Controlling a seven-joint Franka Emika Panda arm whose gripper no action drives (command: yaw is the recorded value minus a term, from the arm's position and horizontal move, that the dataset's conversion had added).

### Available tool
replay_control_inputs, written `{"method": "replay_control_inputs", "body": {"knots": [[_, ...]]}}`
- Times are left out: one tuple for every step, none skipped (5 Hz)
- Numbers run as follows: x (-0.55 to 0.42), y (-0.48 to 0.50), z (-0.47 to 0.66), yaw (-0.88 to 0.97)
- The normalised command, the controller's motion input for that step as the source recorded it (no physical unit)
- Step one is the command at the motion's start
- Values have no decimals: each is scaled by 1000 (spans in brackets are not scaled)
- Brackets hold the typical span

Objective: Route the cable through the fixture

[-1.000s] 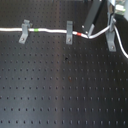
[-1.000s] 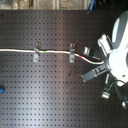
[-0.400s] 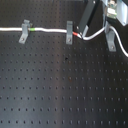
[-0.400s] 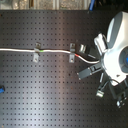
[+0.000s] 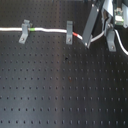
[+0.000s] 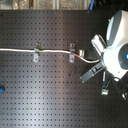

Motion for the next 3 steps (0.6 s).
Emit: {"method": "replay_control_inputs", "body": {"knots": [[-78, 107, 365, 191], [-178, 392, 30, 543], [-76, 446, -4, 589]]}}
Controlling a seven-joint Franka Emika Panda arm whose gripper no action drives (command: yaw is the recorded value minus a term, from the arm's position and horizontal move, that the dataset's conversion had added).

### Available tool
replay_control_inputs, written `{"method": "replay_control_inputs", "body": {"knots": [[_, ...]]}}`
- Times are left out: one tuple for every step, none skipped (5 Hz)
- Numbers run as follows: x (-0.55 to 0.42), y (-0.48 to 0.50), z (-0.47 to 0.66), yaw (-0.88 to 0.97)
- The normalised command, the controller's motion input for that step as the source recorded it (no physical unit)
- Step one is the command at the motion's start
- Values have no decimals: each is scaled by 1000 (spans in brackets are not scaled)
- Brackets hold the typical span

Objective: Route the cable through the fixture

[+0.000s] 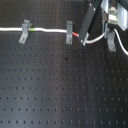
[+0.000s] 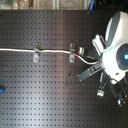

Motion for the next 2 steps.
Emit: {"method": "replay_control_inputs", "body": {"knots": [[-58, 396, -2, 474], [-28, -11, 199, -29]]}}
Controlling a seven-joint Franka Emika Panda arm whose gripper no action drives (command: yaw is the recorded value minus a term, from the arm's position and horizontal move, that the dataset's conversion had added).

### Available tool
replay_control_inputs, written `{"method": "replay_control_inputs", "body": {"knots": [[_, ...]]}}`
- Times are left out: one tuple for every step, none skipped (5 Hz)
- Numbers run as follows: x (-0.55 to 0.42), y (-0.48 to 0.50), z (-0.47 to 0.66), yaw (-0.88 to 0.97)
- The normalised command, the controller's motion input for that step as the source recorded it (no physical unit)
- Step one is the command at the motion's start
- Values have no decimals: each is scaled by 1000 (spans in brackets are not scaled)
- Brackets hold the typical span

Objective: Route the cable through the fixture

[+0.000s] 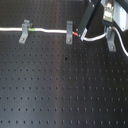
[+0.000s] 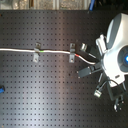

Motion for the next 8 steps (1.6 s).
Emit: {"method": "replay_control_inputs", "body": {"knots": [[-250, -189, 195, -63], [-210, -89, 153, 0], [-182, -76, 202, -51], [-39, -14, 236, -269], [57, -99, 323, -583], [48, -62, 345, -574], [56, -62, 302, -577], [105, -84, 244, -823]]}}
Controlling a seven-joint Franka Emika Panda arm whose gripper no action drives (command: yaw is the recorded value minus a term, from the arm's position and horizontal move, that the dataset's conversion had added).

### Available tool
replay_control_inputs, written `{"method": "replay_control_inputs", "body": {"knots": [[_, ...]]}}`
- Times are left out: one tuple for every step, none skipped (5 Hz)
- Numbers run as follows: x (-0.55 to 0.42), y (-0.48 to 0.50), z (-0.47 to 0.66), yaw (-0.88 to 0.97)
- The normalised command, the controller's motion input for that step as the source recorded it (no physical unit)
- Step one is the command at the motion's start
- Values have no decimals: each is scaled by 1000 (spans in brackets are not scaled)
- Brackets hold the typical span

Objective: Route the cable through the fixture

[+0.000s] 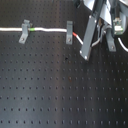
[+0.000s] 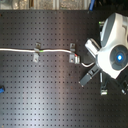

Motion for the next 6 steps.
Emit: {"method": "replay_control_inputs", "body": {"knots": [[6, 4, 287, -268], [-219, 259, 146, 406], [-171, 365, 101, 606], [-118, 339, 107, 651], [-92, 348, 109, 671], [-64, 370, 164, 671]]}}
